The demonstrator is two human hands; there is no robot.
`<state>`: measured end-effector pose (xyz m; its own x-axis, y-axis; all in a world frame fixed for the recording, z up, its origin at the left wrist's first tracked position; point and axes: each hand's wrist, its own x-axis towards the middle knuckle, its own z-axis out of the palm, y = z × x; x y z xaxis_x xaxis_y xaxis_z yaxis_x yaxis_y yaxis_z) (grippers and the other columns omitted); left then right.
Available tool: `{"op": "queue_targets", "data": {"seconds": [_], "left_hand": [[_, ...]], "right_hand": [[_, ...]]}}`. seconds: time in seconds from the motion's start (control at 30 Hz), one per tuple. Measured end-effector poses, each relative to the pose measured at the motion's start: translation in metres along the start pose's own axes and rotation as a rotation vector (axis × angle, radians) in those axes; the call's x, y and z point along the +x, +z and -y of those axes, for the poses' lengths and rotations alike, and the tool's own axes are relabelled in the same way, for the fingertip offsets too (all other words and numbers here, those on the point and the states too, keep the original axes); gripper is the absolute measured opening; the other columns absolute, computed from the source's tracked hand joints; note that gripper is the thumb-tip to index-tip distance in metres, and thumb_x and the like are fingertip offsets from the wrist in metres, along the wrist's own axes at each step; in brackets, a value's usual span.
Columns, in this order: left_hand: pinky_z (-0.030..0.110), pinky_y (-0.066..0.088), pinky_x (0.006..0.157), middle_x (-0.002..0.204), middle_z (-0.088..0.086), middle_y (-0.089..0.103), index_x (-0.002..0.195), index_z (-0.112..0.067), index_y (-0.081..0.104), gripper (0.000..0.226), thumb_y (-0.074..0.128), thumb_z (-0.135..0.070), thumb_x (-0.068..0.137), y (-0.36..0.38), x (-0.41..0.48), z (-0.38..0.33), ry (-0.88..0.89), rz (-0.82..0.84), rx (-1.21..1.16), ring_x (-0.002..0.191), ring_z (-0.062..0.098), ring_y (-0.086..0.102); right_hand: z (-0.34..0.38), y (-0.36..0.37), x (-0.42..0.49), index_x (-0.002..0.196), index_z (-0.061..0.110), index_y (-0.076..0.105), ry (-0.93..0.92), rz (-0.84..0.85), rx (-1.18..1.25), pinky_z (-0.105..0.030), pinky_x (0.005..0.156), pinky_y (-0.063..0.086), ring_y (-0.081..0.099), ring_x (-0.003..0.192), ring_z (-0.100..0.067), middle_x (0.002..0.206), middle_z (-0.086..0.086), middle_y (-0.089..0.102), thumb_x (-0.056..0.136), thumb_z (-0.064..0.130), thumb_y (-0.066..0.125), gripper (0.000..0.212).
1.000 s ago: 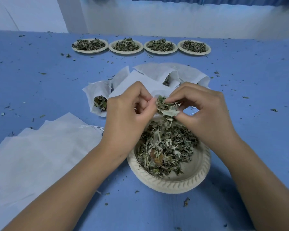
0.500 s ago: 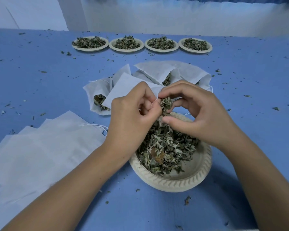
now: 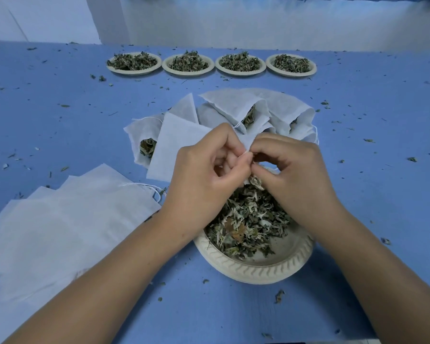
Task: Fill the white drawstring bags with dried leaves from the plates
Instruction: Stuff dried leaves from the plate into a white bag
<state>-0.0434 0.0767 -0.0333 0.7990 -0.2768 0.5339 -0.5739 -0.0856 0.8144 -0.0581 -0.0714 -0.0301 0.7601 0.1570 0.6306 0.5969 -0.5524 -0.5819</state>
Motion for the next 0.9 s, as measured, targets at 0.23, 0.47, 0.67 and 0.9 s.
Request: {"op": "queue_targets", "data": {"seconds": [0.23, 0.47, 0.67, 0.9], "left_hand": [[0.016, 0.036, 0.039, 0.049, -0.005, 0.054, 0.076, -0.016, 0.05, 0.022, 0.062, -0.008, 0.093, -0.007, 0.006, 0.0, -0.121, -0.142, -0.107, 0.037, 0.007, 0.045], [0.014, 0.037, 0.043, 0.051, -0.004, 0.056, 0.077, -0.015, 0.051, 0.021, 0.062, -0.007, 0.093, -0.002, 0.003, 0.001, -0.133, -0.093, -0.103, 0.041, 0.005, 0.048], [0.014, 0.037, 0.043, 0.051, -0.005, 0.057, 0.077, -0.014, 0.051, 0.021, 0.062, -0.007, 0.093, -0.002, 0.003, -0.003, -0.113, -0.069, -0.112, 0.042, 0.004, 0.049], [0.015, 0.038, 0.041, 0.051, 0.003, 0.055, 0.079, -0.01, 0.052, 0.018, 0.062, -0.004, 0.093, -0.001, 0.001, -0.003, -0.106, -0.037, -0.152, 0.041, 0.008, 0.047]], "right_hand": [[-0.001, -0.018, 0.002, 0.117, 0.006, 0.06, -0.082, 0.1, 0.057, -0.032, 0.088, 0.05, 0.057, 0.109, -0.02, 0.116, -0.003, 0.059, 0.087, 0.018, 0.066, 0.032], [-0.002, -0.009, 0.002, 0.095, 0.007, 0.069, -0.106, -0.016, 0.126, -0.027, 0.074, 0.052, 0.062, 0.085, -0.023, 0.093, -0.015, 0.061, 0.079, -0.006, 0.073, 0.021], [0.0, -0.011, 0.002, 0.092, 0.013, 0.069, 0.007, -0.152, 0.296, -0.027, 0.074, 0.054, 0.065, 0.08, -0.017, 0.085, -0.005, 0.065, 0.079, -0.003, 0.073, 0.02], [-0.003, -0.008, 0.001, 0.095, 0.003, 0.069, -0.133, 0.041, -0.159, -0.008, 0.081, 0.042, 0.053, 0.082, -0.002, 0.092, 0.003, 0.057, 0.085, -0.004, 0.066, 0.013]]}}
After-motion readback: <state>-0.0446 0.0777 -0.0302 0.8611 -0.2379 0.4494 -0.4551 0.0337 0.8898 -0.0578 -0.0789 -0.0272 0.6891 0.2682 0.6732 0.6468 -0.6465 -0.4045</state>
